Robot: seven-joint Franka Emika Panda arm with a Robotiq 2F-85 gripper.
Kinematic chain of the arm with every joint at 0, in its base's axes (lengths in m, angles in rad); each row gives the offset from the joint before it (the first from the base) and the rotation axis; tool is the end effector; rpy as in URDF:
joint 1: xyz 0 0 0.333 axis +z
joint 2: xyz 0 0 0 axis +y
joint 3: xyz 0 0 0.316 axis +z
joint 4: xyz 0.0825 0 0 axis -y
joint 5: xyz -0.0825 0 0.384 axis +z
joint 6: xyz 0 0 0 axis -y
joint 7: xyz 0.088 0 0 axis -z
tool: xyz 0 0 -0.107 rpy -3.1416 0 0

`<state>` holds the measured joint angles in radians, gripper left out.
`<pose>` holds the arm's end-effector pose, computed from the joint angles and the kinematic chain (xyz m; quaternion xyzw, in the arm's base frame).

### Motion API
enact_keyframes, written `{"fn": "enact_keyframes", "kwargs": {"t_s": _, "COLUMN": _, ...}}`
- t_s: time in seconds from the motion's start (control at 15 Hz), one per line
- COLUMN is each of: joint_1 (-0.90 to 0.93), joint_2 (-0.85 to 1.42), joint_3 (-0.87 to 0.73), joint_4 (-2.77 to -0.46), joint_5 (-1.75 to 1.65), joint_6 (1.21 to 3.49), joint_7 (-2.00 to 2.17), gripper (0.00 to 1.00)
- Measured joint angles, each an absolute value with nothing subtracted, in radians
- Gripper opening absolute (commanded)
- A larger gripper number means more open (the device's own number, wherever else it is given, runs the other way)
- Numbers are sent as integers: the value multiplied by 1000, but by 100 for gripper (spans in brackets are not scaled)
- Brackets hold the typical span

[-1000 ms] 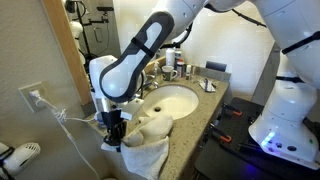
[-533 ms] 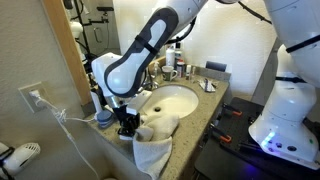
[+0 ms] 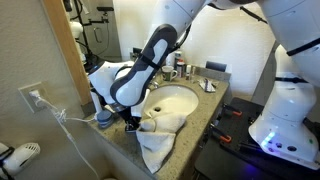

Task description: Use the towel to wipe the left side of the counter then hang it on the wall

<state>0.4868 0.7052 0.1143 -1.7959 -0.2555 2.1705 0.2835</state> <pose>0.5124 0.3372 0.1343 0.9574 0.2350 -0.1207 0.1165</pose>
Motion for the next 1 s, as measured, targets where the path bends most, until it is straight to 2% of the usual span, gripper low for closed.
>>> {"fn": "enact_keyframes", "kwargs": {"t_s": 0.47, "joint_1": 537, "joint_2": 813, "joint_3": 100, "joint_4": -1604, "joint_5": -398, "joint_6": 2155, "joint_7": 212, "gripper": 3}}
{"fn": "enact_keyframes", "kwargs": {"t_s": 1.0, "joint_1": 422, "joint_2": 919, "joint_3": 231, "joint_4": -1422, "joint_5": -186, "joint_6": 2139, "joint_7": -74, "gripper": 3}}
